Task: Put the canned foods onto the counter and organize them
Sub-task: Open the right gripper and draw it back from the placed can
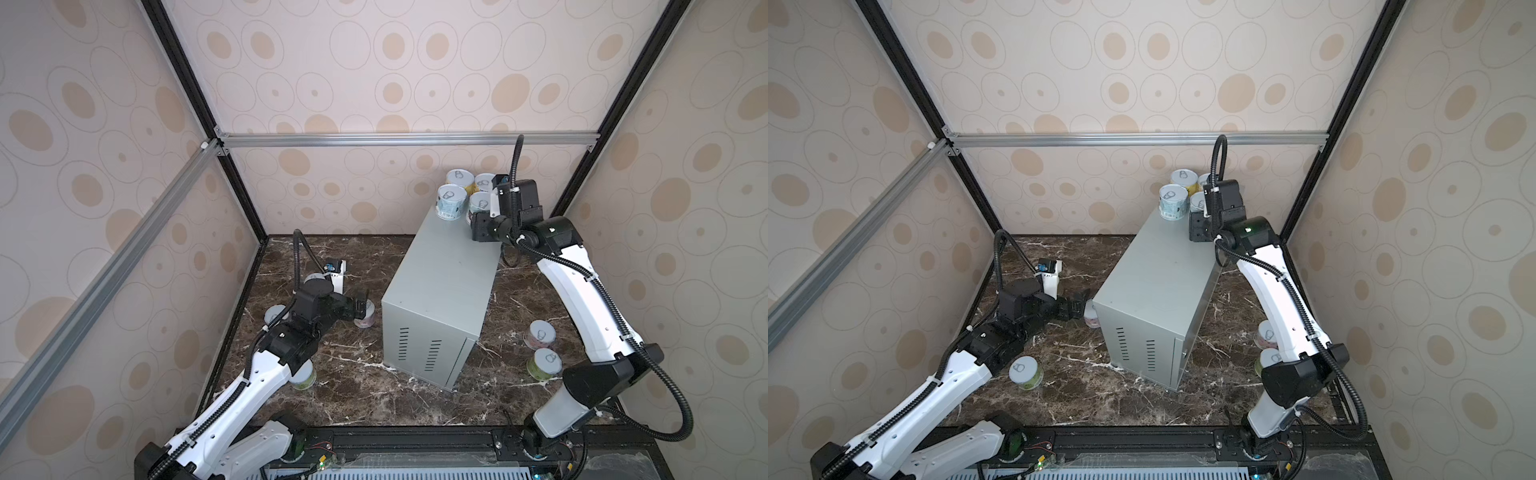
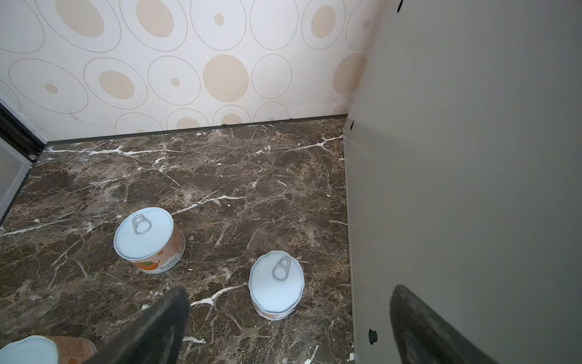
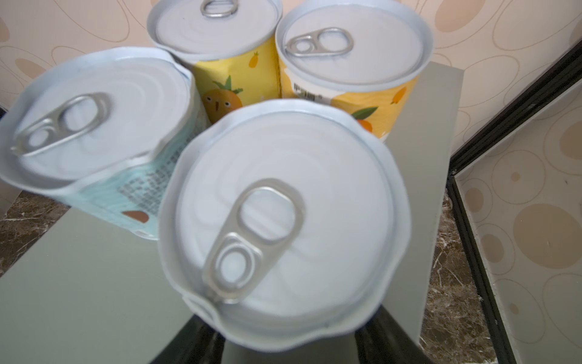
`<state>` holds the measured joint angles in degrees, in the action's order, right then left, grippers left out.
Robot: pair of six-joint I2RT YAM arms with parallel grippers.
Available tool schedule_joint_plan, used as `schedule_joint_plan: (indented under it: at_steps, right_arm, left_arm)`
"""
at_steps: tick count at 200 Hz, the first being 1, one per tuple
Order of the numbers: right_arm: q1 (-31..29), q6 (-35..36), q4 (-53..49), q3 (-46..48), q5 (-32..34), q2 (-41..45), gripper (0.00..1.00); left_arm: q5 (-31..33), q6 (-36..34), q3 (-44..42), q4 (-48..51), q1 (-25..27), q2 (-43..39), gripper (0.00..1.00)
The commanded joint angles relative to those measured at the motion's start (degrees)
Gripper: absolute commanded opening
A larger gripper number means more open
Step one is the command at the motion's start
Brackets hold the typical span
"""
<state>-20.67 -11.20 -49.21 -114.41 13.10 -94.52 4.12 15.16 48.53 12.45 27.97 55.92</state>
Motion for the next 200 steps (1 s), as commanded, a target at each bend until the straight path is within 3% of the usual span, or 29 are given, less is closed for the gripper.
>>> schedule_joint_plan:
  at_steps: [1, 107, 200]
  right_arm:
    - [0.36, 0.93, -0.40, -1.32, -0.18, -1.00, 0.64]
    - [0.72, 0.96, -0.45, -2.48, -1.30, -2.17, 0.64]
    - [0.77, 0.72, -2.25, -4.85, -3.84, 1.60, 0.79]
  left_arm:
    - [-0.36, -1.10, 0.16, -1.20, -0.45, 0.25, 0.99]
    - [0.08, -1.18, 0.16, -1.03, -0.85, 0.87, 0.99]
    - [2.19, -1.18, -0.06, -0.84, -1.34, -0.31, 0.99]
